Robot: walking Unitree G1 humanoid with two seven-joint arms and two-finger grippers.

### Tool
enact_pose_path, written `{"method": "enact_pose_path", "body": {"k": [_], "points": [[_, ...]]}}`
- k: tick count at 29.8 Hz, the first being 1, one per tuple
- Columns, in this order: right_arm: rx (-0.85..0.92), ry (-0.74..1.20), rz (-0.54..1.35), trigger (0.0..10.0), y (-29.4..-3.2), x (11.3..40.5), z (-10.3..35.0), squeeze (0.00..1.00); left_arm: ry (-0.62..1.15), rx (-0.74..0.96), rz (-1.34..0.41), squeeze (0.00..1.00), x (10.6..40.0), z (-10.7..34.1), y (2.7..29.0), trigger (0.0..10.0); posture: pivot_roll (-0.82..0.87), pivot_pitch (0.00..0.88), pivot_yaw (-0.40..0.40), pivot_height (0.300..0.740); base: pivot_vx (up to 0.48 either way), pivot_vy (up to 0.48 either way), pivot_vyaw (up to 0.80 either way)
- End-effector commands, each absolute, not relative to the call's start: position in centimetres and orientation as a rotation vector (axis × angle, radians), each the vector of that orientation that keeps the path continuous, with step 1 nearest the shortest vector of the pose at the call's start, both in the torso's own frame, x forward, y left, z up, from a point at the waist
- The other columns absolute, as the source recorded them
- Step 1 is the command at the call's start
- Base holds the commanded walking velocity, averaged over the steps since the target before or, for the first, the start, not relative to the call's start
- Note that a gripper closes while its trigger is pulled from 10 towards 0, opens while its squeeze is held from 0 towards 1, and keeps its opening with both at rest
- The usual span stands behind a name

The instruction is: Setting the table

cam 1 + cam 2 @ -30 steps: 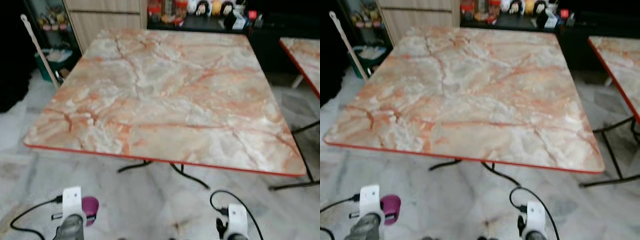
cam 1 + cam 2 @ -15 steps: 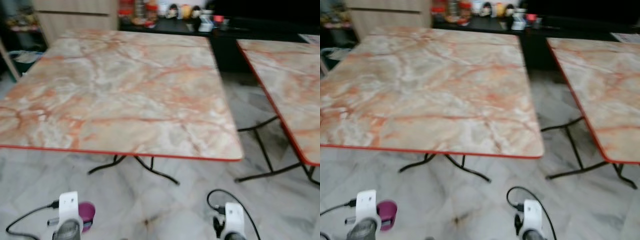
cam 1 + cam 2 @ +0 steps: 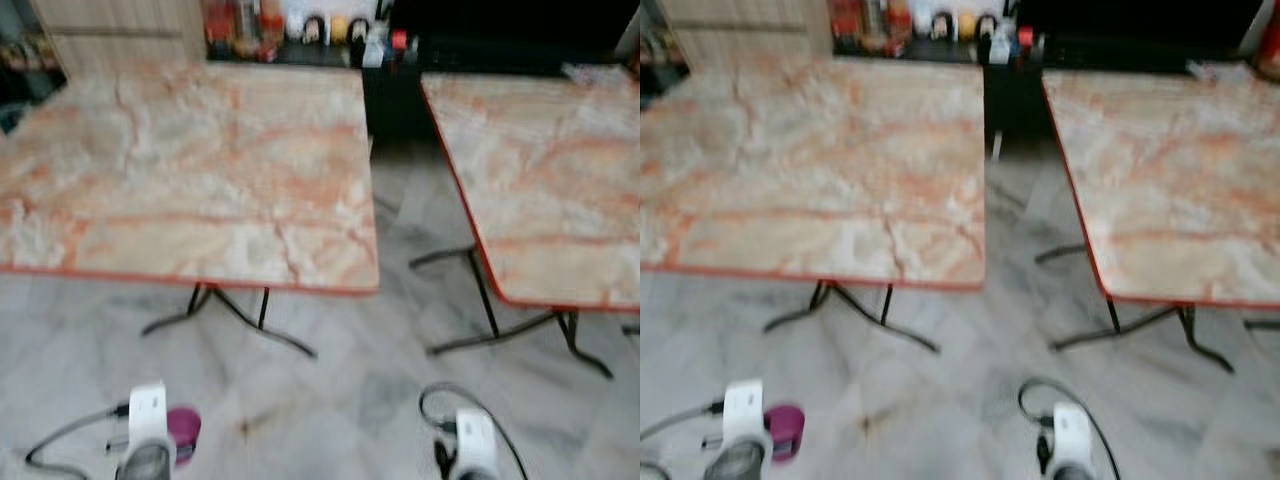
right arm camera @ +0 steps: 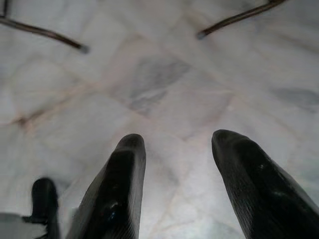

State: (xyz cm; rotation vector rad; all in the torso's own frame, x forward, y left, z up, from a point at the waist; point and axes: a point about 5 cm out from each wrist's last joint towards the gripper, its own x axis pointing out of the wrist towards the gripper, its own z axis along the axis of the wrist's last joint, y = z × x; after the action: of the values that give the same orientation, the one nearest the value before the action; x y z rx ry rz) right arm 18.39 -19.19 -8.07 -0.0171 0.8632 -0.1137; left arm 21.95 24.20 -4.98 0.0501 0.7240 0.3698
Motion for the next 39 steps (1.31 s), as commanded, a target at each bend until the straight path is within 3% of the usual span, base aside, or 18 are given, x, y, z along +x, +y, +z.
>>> {"method": "enact_pose_path", "body": {"k": [1, 17, 39], "points": [[-0.005, 0.87, -0.135, 10.0, -19.62, 18.41, -8.04, 0.0, 0.736, 0.059, 0.371, 0.0, 21.75, -5.08, 24.37, 10.0, 0.03, 0.093, -0.027, 0.74, 0.0, -0.48, 0.0], [-0.018, 0.874, -0.132, 10.0, -19.65, 18.17, -8.14, 0.0, 0.747, 0.064, 0.356, 0.0, 21.45, -5.33, 24.16, 10.0, 0.03, 0.076, -0.027, 0.74, 0.0, -0.48, 0.0], [0.007, 0.868, -0.164, 10.0, -19.74, 17.83, -8.25, 0.0, 0.749, 0.058, 0.367, 0.0, 21.24, -5.37, 24.46, 10.0, 0.02, 0.142, -0.022, 0.74, 0.0, -0.48, 0.0]]}}
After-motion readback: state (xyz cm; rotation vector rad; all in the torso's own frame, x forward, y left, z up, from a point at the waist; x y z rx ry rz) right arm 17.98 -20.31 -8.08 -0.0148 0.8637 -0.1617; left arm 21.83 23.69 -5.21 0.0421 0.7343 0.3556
